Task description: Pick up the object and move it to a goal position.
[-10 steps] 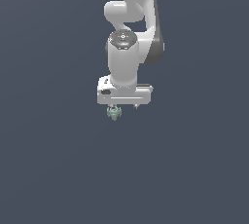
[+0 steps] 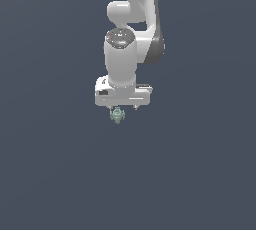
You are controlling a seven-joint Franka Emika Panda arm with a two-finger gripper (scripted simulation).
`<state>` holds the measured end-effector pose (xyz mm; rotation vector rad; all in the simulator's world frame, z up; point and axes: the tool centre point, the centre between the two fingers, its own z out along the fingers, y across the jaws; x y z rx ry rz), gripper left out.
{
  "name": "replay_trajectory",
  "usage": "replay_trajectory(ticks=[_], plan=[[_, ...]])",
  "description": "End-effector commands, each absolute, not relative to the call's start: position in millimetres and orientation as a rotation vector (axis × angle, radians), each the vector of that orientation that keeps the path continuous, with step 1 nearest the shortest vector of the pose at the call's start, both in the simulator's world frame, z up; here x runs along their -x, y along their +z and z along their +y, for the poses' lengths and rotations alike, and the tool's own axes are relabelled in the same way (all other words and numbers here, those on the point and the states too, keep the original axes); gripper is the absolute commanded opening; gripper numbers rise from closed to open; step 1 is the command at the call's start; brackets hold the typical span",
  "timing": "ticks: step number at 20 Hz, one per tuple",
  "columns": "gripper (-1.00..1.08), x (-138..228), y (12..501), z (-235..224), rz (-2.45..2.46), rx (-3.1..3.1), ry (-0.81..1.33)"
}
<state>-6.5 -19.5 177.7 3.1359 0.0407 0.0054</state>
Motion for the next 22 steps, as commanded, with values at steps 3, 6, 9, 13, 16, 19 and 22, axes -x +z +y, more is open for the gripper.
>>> replay_trajectory(ticks=[3, 6, 9, 13, 16, 19, 22], plan=[[1.00, 7.3, 178.6, -22.1, 0.046, -3.134, 0.003], [1.00, 8.1, 176.7, -22.4, 0.024, -3.135, 0.003], [1.00, 10.1, 173.0, -24.1, -0.022, -3.137, 0.003], [1.00, 14.3, 165.2, -27.2, -0.117, -3.137, 0.002], [1.00, 18.8, 157.5, -30.5, -0.215, -3.134, 0.001], [1.00, 24.5, 148.2, -34.7, -0.336, -3.126, 0.000], [1.00, 31.7, 137.3, -39.9, -0.480, -3.109, -0.001]])
